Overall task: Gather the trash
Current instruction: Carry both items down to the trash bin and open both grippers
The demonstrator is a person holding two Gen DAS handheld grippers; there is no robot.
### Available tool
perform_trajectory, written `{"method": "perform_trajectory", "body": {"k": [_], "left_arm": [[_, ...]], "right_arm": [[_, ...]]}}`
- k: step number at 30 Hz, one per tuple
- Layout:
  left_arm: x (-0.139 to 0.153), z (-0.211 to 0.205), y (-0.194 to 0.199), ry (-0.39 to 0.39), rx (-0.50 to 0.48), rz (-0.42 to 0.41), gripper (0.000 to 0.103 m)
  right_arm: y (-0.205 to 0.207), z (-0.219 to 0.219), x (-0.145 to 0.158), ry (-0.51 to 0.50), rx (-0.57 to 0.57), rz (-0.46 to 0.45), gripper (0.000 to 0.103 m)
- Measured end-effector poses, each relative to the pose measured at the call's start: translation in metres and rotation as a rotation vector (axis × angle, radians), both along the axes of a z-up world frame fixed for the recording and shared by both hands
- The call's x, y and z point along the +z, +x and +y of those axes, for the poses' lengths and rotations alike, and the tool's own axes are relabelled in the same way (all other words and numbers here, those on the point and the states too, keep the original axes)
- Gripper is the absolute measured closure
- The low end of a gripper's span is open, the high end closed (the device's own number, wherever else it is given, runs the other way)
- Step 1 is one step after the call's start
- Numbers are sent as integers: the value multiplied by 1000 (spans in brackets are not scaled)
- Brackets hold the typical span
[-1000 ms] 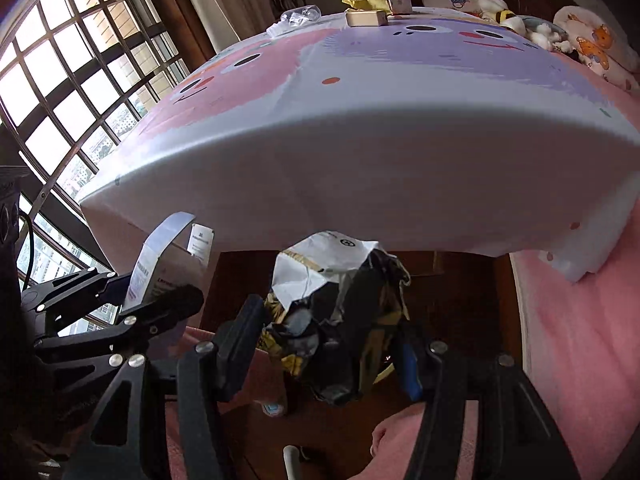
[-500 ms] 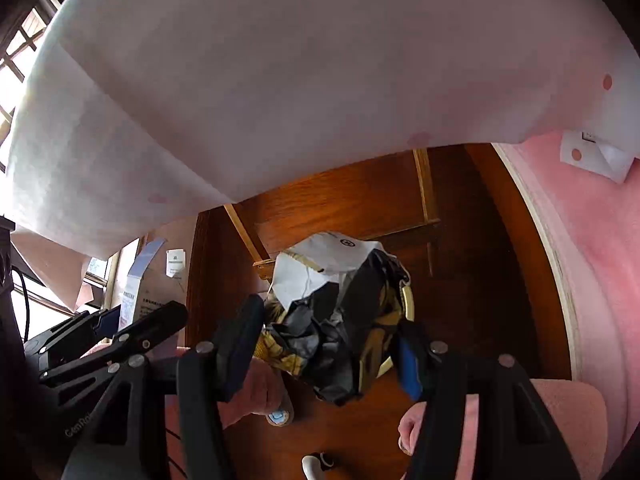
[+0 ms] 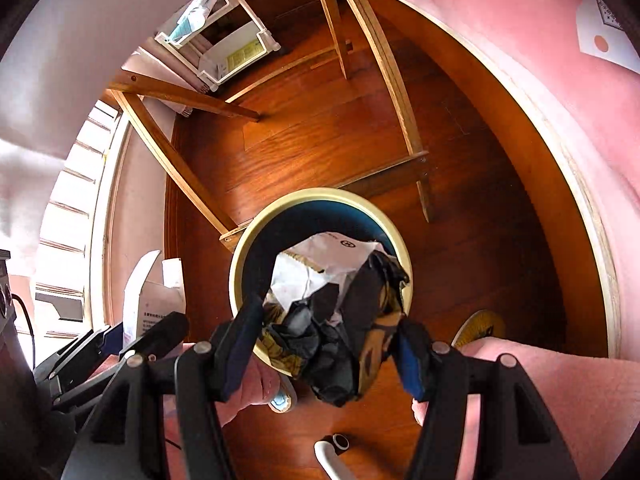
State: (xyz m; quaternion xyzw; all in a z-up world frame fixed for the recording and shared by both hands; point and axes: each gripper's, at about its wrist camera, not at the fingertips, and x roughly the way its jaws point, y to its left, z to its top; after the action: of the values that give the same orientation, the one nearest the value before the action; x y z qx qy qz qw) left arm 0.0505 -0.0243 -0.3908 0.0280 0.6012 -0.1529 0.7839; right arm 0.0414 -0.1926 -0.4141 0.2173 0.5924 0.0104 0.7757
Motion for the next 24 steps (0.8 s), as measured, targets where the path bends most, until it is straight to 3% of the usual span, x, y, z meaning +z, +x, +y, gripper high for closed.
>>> {"method": "perform_trajectory", "body": {"k": [13, 24], "left_arm": [[-16, -1, 8, -23, 31, 58, 68], [-26, 11, 16, 9, 119, 77, 22]], "right_arm": [[18, 7, -24, 19, 0, 59, 35], [17, -1, -31, 45, -43, 81, 32]]}}
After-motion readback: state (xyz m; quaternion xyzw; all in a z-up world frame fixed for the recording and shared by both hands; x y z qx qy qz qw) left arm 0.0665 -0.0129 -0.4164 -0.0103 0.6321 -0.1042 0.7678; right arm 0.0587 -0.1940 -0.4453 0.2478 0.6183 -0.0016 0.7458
